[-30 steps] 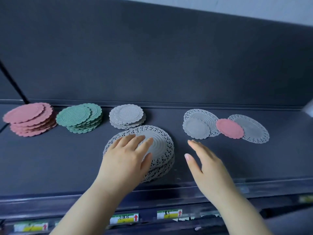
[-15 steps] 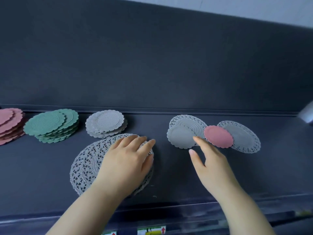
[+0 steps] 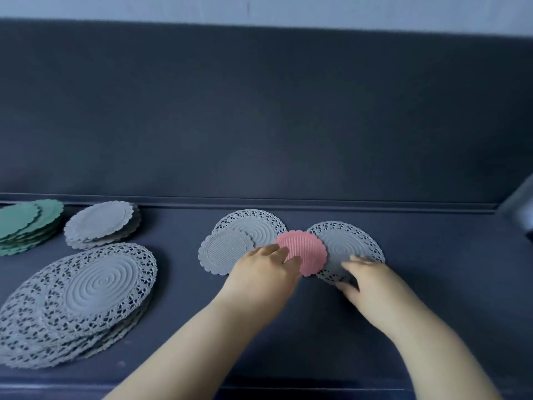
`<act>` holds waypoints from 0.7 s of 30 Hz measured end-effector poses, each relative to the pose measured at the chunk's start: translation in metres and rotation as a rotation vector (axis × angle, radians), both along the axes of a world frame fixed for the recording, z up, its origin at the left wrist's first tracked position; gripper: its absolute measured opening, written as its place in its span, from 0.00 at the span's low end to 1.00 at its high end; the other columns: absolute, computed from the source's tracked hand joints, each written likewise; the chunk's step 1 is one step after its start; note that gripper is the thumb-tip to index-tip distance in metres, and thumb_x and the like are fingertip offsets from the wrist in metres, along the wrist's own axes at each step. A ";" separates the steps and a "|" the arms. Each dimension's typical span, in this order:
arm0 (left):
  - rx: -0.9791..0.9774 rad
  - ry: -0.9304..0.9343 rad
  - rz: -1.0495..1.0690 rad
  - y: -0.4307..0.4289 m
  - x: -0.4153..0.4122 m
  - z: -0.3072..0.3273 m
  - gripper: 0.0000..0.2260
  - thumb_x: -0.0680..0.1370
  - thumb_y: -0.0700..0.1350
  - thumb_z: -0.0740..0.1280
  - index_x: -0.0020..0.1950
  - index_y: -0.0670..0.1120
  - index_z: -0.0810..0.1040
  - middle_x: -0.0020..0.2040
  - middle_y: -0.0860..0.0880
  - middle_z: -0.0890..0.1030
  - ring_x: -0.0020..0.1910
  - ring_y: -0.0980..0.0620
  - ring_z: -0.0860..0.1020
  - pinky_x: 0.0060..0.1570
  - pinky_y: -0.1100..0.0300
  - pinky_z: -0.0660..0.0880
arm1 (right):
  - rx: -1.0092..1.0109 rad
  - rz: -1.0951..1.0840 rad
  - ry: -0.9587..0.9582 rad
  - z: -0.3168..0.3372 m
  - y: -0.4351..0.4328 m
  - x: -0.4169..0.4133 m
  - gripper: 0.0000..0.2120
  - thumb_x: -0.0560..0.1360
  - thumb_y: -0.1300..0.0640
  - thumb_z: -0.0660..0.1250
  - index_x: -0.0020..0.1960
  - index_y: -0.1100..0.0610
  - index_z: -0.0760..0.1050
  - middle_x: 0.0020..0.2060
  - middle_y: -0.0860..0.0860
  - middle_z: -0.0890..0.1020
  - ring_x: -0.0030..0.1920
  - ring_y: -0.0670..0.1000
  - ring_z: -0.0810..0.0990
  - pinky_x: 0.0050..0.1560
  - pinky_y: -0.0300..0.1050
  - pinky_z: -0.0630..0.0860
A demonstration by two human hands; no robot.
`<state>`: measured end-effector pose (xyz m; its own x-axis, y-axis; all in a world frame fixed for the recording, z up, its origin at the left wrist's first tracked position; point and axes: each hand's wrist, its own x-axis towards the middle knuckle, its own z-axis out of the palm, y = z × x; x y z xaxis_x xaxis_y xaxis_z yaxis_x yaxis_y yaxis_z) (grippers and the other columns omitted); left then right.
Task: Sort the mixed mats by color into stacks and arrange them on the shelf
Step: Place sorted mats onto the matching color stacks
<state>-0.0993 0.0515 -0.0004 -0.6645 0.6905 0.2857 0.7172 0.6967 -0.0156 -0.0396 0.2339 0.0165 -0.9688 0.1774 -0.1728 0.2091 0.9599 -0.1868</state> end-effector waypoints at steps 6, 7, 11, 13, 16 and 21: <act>-0.209 -0.056 0.090 0.047 -0.014 -0.022 0.11 0.67 0.52 0.71 0.39 0.44 0.82 0.36 0.46 0.82 0.33 0.46 0.81 0.21 0.58 0.75 | 0.159 0.154 -0.068 -0.007 0.017 -0.006 0.18 0.80 0.52 0.54 0.67 0.59 0.66 0.73 0.57 0.59 0.73 0.54 0.58 0.68 0.45 0.59; -0.188 -0.048 0.083 0.050 -0.015 -0.020 0.10 0.63 0.49 0.75 0.39 0.44 0.82 0.35 0.47 0.81 0.31 0.46 0.80 0.21 0.60 0.74 | 0.185 0.174 -0.079 -0.010 0.014 -0.006 0.18 0.78 0.55 0.57 0.65 0.61 0.68 0.71 0.61 0.64 0.71 0.56 0.62 0.66 0.47 0.63; -0.254 -0.155 0.094 0.061 -0.006 -0.001 0.20 0.71 0.38 0.69 0.63 0.43 0.74 0.51 0.46 0.80 0.49 0.45 0.79 0.42 0.55 0.74 | 0.260 0.261 0.083 -0.007 0.014 -0.007 0.18 0.45 0.63 0.77 0.33 0.62 0.75 0.28 0.58 0.79 0.29 0.57 0.79 0.25 0.39 0.71; -0.292 -0.125 0.151 0.061 -0.004 0.000 0.20 0.78 0.37 0.57 0.70 0.44 0.64 0.61 0.48 0.74 0.59 0.48 0.73 0.50 0.57 0.68 | 0.227 0.234 0.075 -0.002 0.014 -0.005 0.16 0.60 0.67 0.71 0.46 0.62 0.72 0.38 0.57 0.79 0.38 0.56 0.80 0.30 0.42 0.67; -0.224 -0.144 0.180 0.058 0.001 -0.001 0.20 0.77 0.36 0.56 0.69 0.46 0.63 0.60 0.48 0.74 0.57 0.47 0.73 0.45 0.58 0.65 | 0.202 0.158 0.174 -0.012 0.026 -0.004 0.12 0.70 0.69 0.57 0.48 0.55 0.64 0.33 0.50 0.71 0.38 0.56 0.73 0.27 0.41 0.59; 0.205 -0.074 0.203 0.040 0.011 0.015 0.27 0.67 0.33 0.68 0.63 0.52 0.74 0.45 0.52 0.82 0.31 0.48 0.78 0.25 0.62 0.67 | -0.068 0.020 0.272 -0.012 0.040 0.000 0.05 0.73 0.63 0.56 0.46 0.57 0.70 0.32 0.53 0.74 0.35 0.58 0.73 0.33 0.48 0.70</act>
<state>-0.0883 0.0914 0.0150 -0.8074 0.4742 0.3511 0.5567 0.8094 0.1870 -0.0396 0.2738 0.0048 -0.9845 0.1549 0.0828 0.1240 0.9467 -0.2972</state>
